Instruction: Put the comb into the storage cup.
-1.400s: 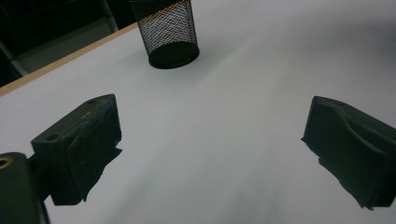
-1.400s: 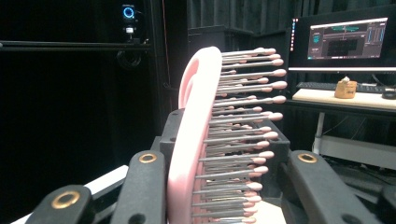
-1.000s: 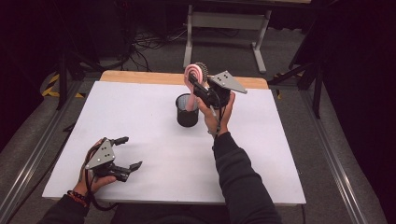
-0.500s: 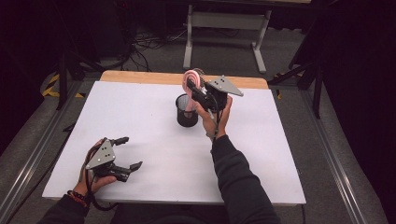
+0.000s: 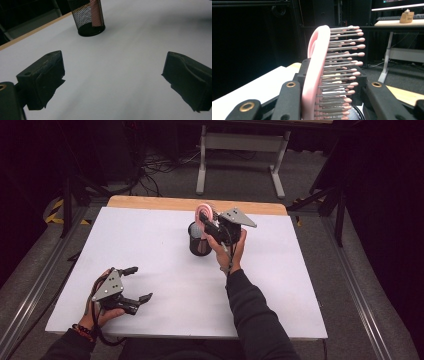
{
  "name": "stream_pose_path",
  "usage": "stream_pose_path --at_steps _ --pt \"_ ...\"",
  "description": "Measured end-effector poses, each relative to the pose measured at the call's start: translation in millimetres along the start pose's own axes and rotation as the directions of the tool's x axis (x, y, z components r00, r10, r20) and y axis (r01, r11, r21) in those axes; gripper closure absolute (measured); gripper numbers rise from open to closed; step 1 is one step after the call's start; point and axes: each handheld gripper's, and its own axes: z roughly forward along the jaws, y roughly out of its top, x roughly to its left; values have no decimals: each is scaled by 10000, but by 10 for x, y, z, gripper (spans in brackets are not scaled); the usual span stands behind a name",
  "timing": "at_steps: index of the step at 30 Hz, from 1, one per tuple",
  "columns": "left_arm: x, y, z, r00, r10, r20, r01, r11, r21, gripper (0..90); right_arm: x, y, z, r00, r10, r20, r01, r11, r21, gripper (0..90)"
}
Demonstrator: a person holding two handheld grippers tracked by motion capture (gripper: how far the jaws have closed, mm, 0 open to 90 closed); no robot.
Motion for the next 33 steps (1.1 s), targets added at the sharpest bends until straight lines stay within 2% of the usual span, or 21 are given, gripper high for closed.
stream_pose_path --at_steps 5,21,24,33 --pt "3 0 -1 10000 43 22 -43 10000 37 48 -19 -30 3 9998 187 2 -187 9998 87 627" --pt "-3 -4 8 10000 38 55 -39 9999 103 48 -27 -60 -32 9996 251 -95 -250 9996 96 593" --pt "-1 -6 8 10000 22 55 -23 9999 114 49 -13 -56 -35 9998 202 -95 -200 9997 129 566" --pt "-2 -6 5 10000 33 57 -34 9999 134 48 50 -94 -19 9998 67 -199 -62 9996 268 557"
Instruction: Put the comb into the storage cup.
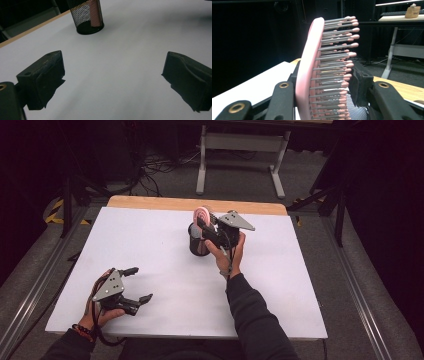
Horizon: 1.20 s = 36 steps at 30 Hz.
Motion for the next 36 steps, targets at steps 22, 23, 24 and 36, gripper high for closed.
stream_pose_path --at_steps 22,23,24,36 --pt "5 2 -20 10000 -53 -15 53 9999 -92 49 234 -86 63 9944 -1049 84 1046 9941 284 544" --pt "3 2 -19 10000 -75 -13 75 9999 -113 49 235 -88 62 9945 -1040 77 1038 9942 293 544" --pt "3 3 -18 10000 -41 -22 40 10000 -85 49 234 -93 60 9944 -1059 54 1057 9940 298 541" --pt "-4 3 -18 10000 -2 -8 2 10000 -46 50 300 -174 108 9948 -1016 -48 1017 9937 467 495"
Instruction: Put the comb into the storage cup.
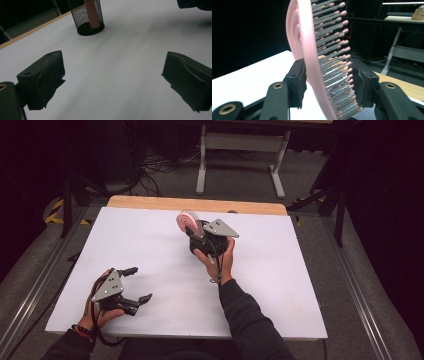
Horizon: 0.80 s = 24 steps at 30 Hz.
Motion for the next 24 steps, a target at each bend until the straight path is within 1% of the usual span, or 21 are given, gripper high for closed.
stream_pose_path --at_steps 6,8,11,14,17,24 --pt "-2 0 1 10000 23 3 -23 10000 -2 50 -1 -16 15 10000 -10 94 8 9999 127 497" --pt "-8 5 -2 10000 54 -36 -54 10000 -37 50 -4 -18 14 10000 41 65 -42 9999 117 492" --pt "-10 6 -2 10000 51 -51 -51 10000 -36 51 -4 -14 12 10000 -6 99 5 9999 120 488" --pt "-17 6 3 9999 68 -98 -68 10000 -10 51 -1 -6 10 9999 -96 138 94 9998 156 473" --pt "-14 7 4 9999 139 -69 -139 9999 62 51 -5 15 2 9995 -303 104 302 9994 160 447" --pt "-16 5 8 9999 111 -89 -110 9999 76 51 -17 38 -28 9995 -295 78 294 9995 126 399"
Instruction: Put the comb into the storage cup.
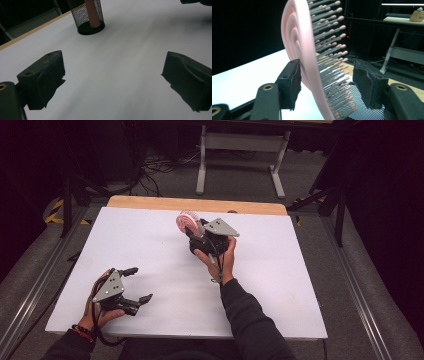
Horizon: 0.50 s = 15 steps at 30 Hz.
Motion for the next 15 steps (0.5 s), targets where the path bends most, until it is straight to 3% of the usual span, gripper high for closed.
stream_pose_path --at_steps 15 --pt "-7 4 -1 10000 13 23 -13 10000 -40 52 -2 79 -69 9995 -290 -94 289 9996 -32 346"
